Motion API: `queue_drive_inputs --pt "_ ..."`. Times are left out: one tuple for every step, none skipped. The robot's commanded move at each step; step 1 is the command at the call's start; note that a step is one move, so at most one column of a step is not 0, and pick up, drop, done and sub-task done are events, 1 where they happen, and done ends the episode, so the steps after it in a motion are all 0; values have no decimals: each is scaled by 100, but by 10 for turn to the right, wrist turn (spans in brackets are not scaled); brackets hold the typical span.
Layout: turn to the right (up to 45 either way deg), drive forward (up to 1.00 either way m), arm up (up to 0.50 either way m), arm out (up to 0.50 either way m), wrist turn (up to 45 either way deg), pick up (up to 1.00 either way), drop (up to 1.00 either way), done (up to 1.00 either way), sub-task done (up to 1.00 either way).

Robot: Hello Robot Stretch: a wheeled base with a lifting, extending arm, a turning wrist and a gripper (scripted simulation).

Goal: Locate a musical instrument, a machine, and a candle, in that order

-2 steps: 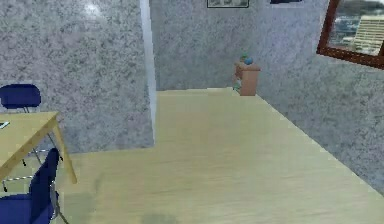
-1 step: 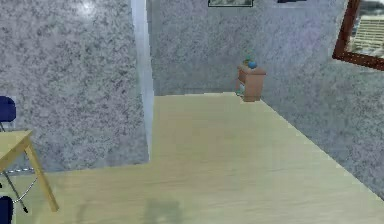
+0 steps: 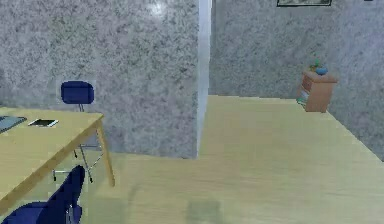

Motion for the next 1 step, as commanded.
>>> queue_drive_inputs --pt "0 100 0 0 0 0 0 0 0"
